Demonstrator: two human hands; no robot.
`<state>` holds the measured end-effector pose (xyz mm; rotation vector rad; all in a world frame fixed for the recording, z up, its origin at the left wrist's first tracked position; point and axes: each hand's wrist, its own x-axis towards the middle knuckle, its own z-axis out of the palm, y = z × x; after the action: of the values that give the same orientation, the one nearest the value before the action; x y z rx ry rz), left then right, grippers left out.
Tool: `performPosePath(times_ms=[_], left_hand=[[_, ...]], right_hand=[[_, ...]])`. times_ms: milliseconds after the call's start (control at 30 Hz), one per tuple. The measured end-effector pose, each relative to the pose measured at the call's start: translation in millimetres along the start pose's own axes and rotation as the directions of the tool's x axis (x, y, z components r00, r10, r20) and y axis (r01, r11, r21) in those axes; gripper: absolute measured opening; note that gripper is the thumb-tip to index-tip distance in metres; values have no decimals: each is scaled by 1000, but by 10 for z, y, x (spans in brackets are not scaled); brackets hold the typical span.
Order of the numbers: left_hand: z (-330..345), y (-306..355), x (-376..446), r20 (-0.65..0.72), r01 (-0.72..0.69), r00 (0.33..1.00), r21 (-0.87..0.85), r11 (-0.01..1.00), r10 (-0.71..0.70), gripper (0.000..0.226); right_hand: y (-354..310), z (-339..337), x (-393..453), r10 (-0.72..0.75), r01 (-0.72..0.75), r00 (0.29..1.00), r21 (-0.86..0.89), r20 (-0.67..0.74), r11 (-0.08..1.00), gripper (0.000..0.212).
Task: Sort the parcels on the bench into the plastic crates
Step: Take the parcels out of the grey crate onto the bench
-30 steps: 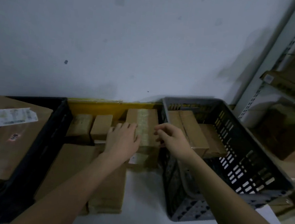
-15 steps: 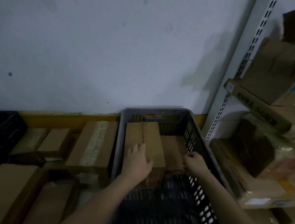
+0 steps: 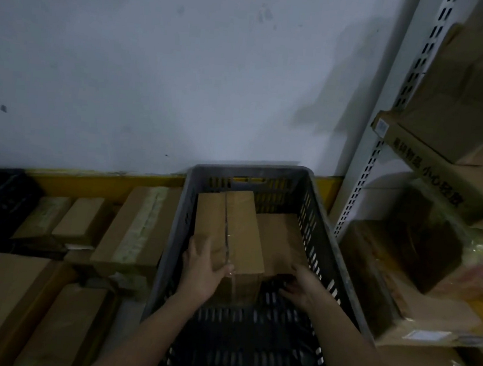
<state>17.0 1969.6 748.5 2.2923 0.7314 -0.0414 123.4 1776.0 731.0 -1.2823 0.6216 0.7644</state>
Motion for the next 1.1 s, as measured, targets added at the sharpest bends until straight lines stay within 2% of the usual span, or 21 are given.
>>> performPosePath(times_ms=[67, 133, 233, 333, 433, 567, 633, 733, 800, 967, 1100], left_hand=[[-42, -9, 67, 24, 96, 995, -163, 982, -94, 123], [-71, -19, 109, 52, 171, 985, -195, 966, -164, 139], [-57, -31, 123, 53, 209, 978, -169, 963, -203, 136], [-61, -60, 81, 126, 255, 967, -387, 886, -224, 129], [-82, -32, 51, 201, 318, 947, -504, 803, -248, 125], [-172, 36, 47, 141, 259, 966, -544, 798, -218, 134], [-220, 63, 65, 111, 230, 973, -557, 798, -203, 126], [-382, 214, 73, 46, 188, 979, -598, 779, -200, 89], [-552, 322, 103, 29, 173, 979, -655, 736, -204, 75], [-971, 391, 89, 6, 151, 975, -745, 649, -220, 68], [-1115, 433, -16, -21, 80, 988, -776, 626, -153, 58]], right_hand=[[28, -1, 22, 3, -4, 1000, 27, 17, 1000, 50], [64, -4, 86, 9, -11, 999, 57, 38, 998, 49], [117, -4, 181, 23, -25, 999, 55, 41, 998, 41], [137, 1, 222, 29, -30, 999, 31, 42, 999, 38], [142, -5, 220, 23, -25, 999, 39, 46, 999, 33], [134, -35, 232, 25, -27, 999, 60, 36, 998, 31], [126, -55, 249, 35, -36, 999, 47, 32, 998, 32], [114, -74, 247, 32, -33, 999, 19, 22, 999, 31], [107, -73, 257, 36, -36, 999, 3, 28, 999, 32], [88, -28, 202, 34, -32, 999, -46, 25, 998, 40], [41, -16, 162, 31, -29, 999, -99, 19, 995, 37]])
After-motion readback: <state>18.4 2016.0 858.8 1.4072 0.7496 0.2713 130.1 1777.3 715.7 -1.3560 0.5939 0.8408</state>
